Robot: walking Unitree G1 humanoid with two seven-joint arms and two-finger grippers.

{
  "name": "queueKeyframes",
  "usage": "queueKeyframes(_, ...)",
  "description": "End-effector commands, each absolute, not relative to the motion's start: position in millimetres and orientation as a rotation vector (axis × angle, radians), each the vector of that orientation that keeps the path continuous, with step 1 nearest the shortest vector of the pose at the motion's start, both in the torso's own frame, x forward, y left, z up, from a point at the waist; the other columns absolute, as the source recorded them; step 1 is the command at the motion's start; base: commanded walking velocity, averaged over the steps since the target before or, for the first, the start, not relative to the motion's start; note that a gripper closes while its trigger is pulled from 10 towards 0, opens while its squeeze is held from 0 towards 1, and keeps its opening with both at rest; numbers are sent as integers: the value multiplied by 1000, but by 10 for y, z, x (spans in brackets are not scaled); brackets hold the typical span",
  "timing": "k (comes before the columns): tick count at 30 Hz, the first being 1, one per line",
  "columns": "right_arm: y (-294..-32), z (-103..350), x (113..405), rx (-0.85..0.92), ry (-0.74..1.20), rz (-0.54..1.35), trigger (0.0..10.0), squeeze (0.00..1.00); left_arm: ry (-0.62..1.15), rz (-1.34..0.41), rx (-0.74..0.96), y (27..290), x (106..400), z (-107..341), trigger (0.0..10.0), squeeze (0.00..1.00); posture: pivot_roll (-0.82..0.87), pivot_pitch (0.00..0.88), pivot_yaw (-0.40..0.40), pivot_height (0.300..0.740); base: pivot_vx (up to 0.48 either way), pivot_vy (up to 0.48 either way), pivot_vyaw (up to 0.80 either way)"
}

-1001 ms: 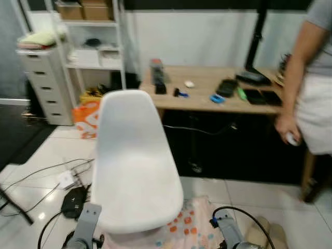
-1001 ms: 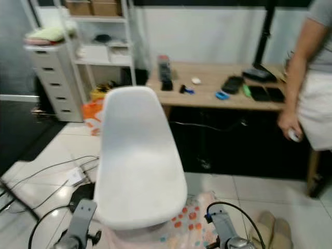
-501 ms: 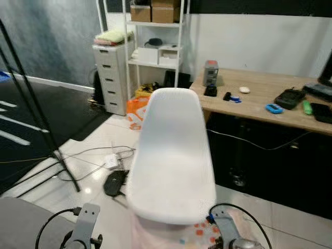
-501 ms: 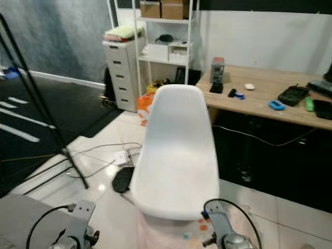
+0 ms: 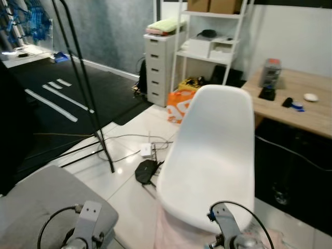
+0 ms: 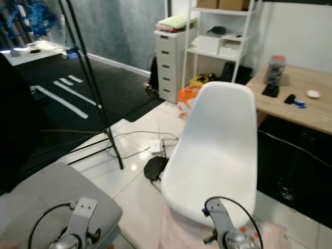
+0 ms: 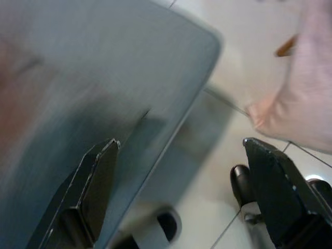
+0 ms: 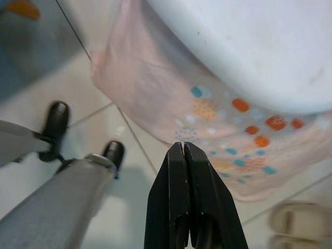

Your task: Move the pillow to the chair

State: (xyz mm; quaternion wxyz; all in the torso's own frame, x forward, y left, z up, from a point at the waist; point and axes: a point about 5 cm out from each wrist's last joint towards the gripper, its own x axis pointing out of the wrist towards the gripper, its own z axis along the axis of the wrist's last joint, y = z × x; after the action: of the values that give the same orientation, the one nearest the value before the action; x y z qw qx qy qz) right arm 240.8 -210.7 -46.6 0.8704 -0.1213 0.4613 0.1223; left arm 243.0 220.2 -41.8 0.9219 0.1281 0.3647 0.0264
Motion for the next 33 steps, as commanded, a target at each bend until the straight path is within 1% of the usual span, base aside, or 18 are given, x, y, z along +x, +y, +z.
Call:
queueKeyframes(1, -2036, -451, 2444, -239, 941, 279, 10000, 0, 786, 50, 273, 2226, 2346, -475, 10000, 0, -132, 30, -35, 740, 0, 0, 800)
queueKeyframes(9, -2011, -445, 2455, -222, 925, 288, 10000, 0, 786, 47, 276, 2216, 2346, -477, 10000, 0, -132, 31, -33, 740, 0, 0, 800)
queueKeyframes(19, -2020, -452, 2445, -242, 931, 290, 10000, 0, 784, 42, 275, 2205, 2352, -475, 10000, 0, -132, 29, -34, 740, 0, 0, 800)
queueKeyframes(22, -2046, -445, 2454, -251, 926, 260, 10000, 0, 784, 40, 274, 2201, 2355, -474, 10000, 0, -132, 29, -35, 740, 0, 0, 800)
queueKeyframes(26, -2121, -469, 2412, -279, 959, 204, 10000, 0, 782, 32, 270, 2185, 2357, -476, 10000, 0, -134, 23, -37, 740, 0, 0, 0)
queueKeyframes(33, -2140, -476, 2398, -313, 984, 207, 10000, 0, 782, 22, 265, 2165, 2355, -482, 10000, 0, -133, 18, -40, 740, 0, 0, 0)
